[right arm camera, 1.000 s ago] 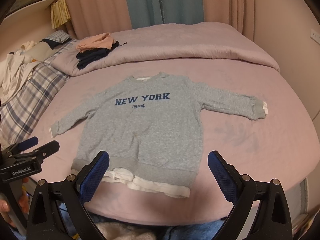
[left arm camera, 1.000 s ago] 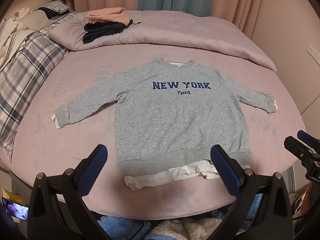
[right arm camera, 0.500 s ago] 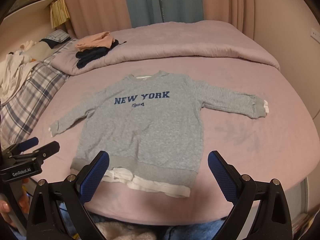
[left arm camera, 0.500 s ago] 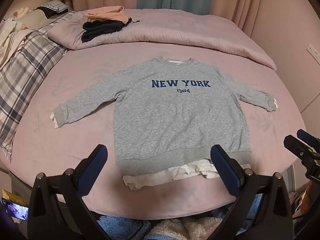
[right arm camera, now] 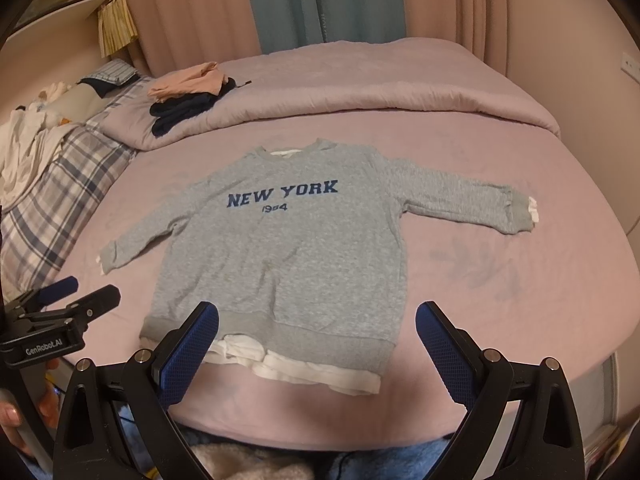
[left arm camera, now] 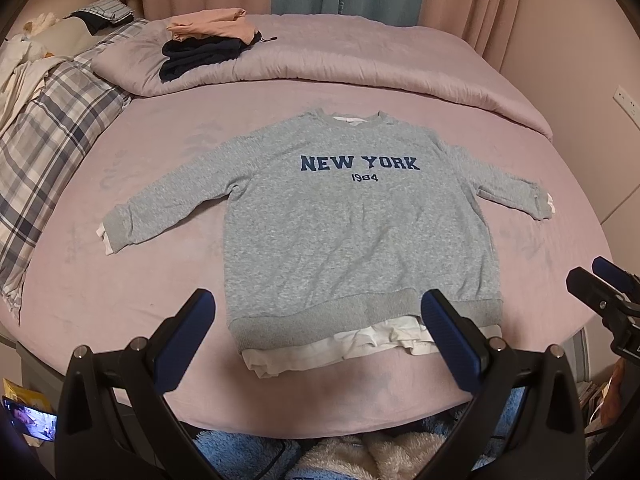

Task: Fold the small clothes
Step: 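Move the right tool to a sleeve cuff and close on it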

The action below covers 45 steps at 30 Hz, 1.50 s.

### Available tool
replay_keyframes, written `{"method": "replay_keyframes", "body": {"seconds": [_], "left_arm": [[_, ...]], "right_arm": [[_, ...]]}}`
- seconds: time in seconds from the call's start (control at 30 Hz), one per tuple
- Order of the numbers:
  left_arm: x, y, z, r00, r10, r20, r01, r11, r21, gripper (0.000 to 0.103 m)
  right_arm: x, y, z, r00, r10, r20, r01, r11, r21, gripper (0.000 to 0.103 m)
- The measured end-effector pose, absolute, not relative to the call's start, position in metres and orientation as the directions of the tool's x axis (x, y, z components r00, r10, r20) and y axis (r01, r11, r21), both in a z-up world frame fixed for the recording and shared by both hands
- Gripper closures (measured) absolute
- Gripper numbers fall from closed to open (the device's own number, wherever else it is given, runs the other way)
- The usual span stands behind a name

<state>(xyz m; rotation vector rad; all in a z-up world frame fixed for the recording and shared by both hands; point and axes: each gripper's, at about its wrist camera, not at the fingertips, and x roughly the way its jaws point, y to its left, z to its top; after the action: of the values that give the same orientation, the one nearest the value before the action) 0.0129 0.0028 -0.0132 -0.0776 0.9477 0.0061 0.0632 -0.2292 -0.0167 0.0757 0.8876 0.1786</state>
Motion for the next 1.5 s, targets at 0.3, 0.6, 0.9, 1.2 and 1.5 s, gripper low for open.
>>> {"method": "replay_keyframes", "body": {"seconds": [0.3, 0.6, 0.9, 1.2, 1.5], "left_arm": [[0.020, 0.014, -0.025, 0.563, -0.171, -0.809, -0.030, 0.974, -0.226, 0.000], [0.045, 0.030, -0.054, 0.554, -0.343, -0.758, -0.066, 0.890, -0.451, 0.000], [0.087, 0.045, -0.097, 0.534, -0.388, -0.752, -0.159, 0.827, -0.540, 0.000], [0.151, 0.050, -0.116, 0.514, -0.397, -0.760, -0.184, 0.815, -0.550, 0.000], [0.209, 0.004, -0.124, 0.481, -0.461, -0.745, -0.088, 0.820, -0.565, 0.000]], "right_arm": [[0.066, -0.233, -0.024, 0.611, 0.220, -0.760, -0.134, 0.976, 0.175, 0.005], [0.091, -0.262, -0.052, 0.577, 0.508, -0.640, -0.219, 0.851, 0.478, 0.005], [0.133, -0.327, -0.121, 0.604, 0.619, -0.503, -0.029, 0.647, 0.762, 0.005], [0.181, -0.401, -0.153, 0.701, 0.464, -0.542, 0.156, 0.641, 0.751, 0.005], [0.216, -0.485, -0.179, 0.773, 0.242, -0.586, 0.382, 0.560, 0.735, 0.007]]}}
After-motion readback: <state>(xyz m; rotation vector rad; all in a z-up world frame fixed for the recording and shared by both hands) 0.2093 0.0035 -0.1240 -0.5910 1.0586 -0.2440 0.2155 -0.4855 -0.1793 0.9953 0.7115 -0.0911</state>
